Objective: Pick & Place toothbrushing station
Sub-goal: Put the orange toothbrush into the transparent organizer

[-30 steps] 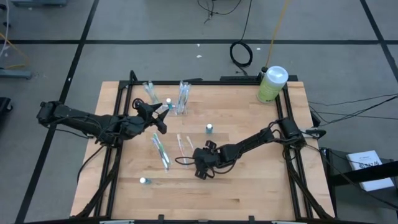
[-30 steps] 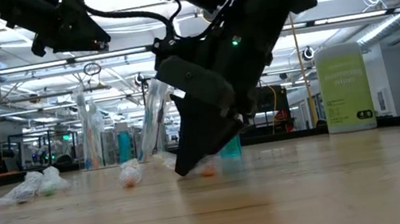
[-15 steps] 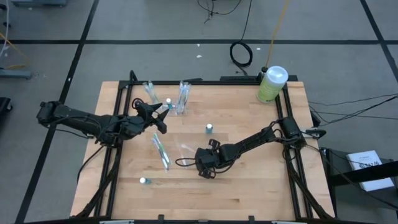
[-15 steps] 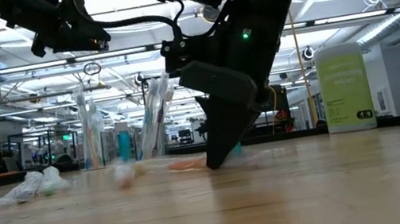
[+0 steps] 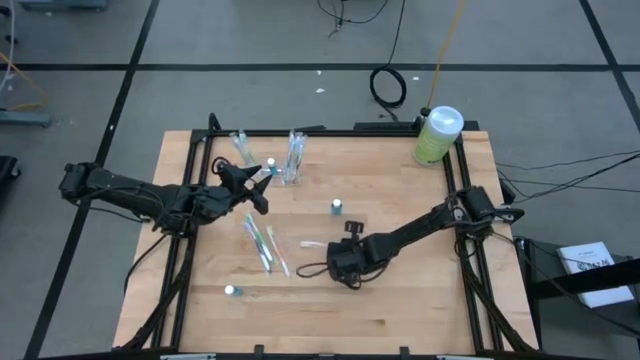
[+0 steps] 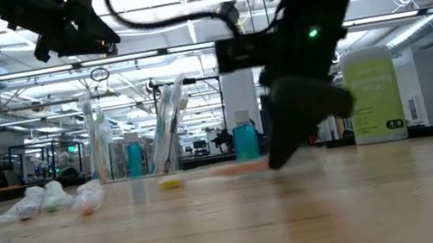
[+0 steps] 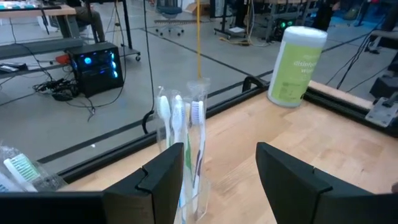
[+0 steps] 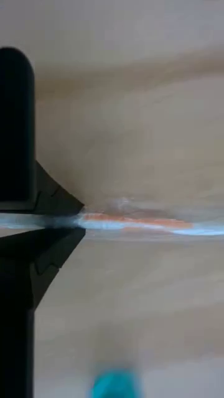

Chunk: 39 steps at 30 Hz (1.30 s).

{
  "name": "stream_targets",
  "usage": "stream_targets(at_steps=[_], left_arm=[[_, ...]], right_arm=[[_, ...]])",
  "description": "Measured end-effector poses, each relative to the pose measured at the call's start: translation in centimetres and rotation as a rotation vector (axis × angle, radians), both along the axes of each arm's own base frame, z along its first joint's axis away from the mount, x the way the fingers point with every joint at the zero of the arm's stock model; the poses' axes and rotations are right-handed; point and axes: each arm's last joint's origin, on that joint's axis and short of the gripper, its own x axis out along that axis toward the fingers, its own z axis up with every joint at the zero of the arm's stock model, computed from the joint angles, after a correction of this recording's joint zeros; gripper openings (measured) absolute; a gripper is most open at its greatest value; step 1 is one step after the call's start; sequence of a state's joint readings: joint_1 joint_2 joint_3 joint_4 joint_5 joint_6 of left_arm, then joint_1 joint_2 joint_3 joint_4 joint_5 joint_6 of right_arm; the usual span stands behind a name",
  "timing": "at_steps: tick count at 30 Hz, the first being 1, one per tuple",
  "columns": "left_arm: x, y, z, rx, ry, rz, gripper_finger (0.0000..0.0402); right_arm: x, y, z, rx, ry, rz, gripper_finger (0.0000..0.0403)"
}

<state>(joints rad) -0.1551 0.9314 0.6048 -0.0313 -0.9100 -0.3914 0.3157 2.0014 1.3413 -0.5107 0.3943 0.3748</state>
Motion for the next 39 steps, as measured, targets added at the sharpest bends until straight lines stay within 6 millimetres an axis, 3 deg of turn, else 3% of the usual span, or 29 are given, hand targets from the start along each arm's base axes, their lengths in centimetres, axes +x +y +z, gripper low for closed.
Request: stream_targets(at_steps=[6,12,18,21,26,31,39], left_arm=[[0.3,-0.8,0.7,0.054,-0.059,-0.069,0.0207],[0.1,-1.3,-0.1,0.155,-0.163,-0.174,0.0207],[0.3,-1.2,-1.0,0.208,-0.277,-0.471,0.0207],[0.8,-1.2,-1.4,0.205,-0.273,-0.535,0.0207],[2.6,-1.1,-2.5,0.227,-0.189,-0.571,0.0207],[5.0,-2.1,-1.8,0.342,-0.293,-0.829,0.0207],[7.9,-2.5,-0.7,0.352,-0.284,-0.870,0.0207]], right_arm=[[-1.9,0.7,5.7,-0.179,-0.196,0.023,0.0014],[-5.1,0.0,7.7,-0.245,-0.483,0.058,0.0014],[-8.0,-2.2,7.1,-0.233,-0.846,0.136,0.0014],[-8.8,-3.0,7.1,-0.186,-0.974,0.224,0.0014],[-9.1,-4.0,6.6,-0.107,-1.020,0.318,0.0014],[-9.0,-4.8,6.5,-0.119,-1.012,0.296,0.0014],[-8.9,-5.2,6.6,-0.142,-1.015,0.292,0.0014]])
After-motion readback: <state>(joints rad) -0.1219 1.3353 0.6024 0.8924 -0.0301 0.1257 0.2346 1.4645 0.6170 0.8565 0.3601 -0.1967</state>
